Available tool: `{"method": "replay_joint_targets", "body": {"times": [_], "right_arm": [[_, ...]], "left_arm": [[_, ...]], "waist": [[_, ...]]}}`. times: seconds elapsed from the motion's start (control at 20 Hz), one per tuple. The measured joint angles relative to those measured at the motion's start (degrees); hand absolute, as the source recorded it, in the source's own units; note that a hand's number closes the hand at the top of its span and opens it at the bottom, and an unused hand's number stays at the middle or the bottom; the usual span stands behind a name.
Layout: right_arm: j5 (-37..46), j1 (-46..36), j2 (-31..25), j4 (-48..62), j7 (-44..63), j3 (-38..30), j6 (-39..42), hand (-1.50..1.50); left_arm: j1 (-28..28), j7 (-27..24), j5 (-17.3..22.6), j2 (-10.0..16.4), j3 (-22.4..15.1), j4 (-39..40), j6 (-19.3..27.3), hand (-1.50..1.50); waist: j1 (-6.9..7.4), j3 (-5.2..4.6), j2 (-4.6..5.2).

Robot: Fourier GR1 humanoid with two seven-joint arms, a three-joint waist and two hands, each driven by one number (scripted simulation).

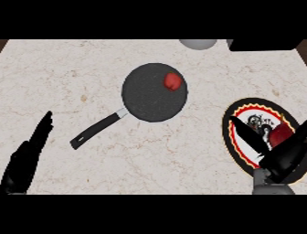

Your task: Pick the bell pepper from the plate and place it in the pan

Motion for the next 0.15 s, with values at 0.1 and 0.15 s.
{"method": "replay_joint_targets", "body": {"times": [0.1,0.15], "right_arm": [[0.04,5.96,-0.98,-6.15,0.14,1.21,1.08,-1.50],[-0.24,8.63,-1.86,-9.39,0.84,1.39,2.23,-1.50]], "left_arm": [[-0.66,0.48,0.27,-0.06,0.05,0.12,-0.33,0.00],[-0.43,0.13,0.34,-0.06,0.17,0.06,-0.34,0.00]], "waist": [[0.32,0.02,0.13],[0.45,0.03,0.18]]}}
